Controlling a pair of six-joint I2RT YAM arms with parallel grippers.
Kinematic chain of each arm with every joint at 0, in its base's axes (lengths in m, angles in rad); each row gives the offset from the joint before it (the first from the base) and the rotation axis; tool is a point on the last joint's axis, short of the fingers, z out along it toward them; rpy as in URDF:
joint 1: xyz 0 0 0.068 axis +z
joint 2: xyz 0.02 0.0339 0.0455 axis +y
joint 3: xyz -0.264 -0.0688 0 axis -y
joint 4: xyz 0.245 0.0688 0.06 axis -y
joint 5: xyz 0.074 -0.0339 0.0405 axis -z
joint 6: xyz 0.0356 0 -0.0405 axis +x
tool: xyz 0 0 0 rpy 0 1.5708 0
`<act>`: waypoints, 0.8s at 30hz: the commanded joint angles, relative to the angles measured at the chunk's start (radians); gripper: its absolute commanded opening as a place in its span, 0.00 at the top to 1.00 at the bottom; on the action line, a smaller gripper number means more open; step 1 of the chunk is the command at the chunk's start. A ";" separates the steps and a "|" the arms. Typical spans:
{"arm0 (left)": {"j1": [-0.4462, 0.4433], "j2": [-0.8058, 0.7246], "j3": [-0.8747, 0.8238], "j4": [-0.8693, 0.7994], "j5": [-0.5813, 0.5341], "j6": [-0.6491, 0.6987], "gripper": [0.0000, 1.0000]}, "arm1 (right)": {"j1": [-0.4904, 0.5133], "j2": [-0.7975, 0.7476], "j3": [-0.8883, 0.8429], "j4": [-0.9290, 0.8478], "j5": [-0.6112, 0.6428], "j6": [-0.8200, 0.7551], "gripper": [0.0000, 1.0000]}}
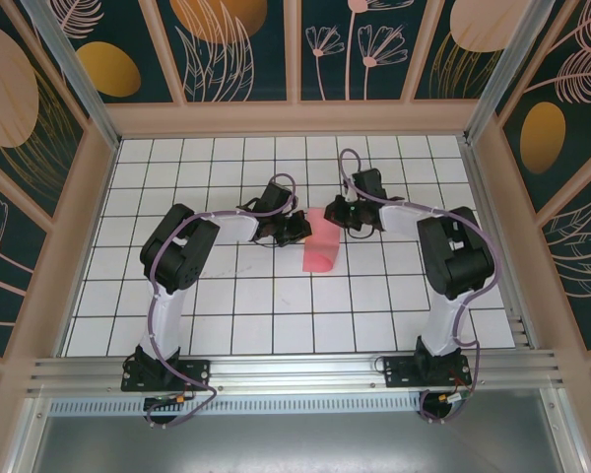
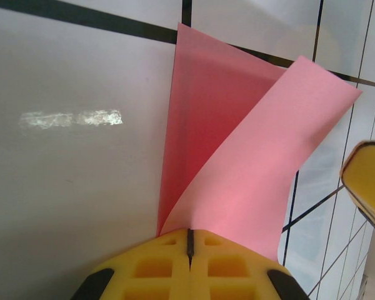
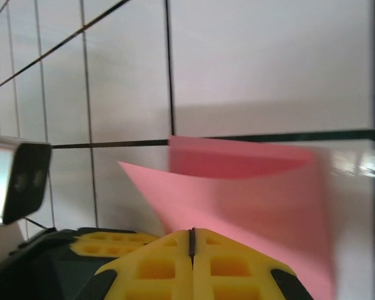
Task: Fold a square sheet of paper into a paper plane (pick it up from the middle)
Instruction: Fold the square sheet of paper in half at the center of the table.
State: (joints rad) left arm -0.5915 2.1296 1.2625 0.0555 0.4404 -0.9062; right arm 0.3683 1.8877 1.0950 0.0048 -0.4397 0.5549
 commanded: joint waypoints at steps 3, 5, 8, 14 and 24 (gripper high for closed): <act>0.004 0.105 -0.062 -0.214 -0.150 0.020 1.00 | -0.017 0.086 0.034 -0.018 0.003 -0.017 1.00; 0.004 0.103 -0.066 -0.214 -0.150 0.021 1.00 | -0.028 0.101 0.040 -0.024 0.013 -0.018 1.00; 0.004 0.105 -0.069 -0.212 -0.150 0.022 1.00 | -0.059 0.118 0.038 -0.033 0.035 -0.015 1.00; 0.004 0.105 -0.077 -0.209 -0.149 0.022 1.00 | -0.151 0.117 0.019 -0.020 0.060 0.032 1.00; 0.004 0.103 -0.074 -0.203 -0.149 0.023 1.00 | -0.104 -0.108 -0.060 -0.008 -0.043 0.023 1.00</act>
State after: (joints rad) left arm -0.5915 2.1292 1.2594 0.0597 0.4404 -0.9058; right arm 0.2371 1.8759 1.0672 -0.0063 -0.4431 0.5819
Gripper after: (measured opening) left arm 0.070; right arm 0.066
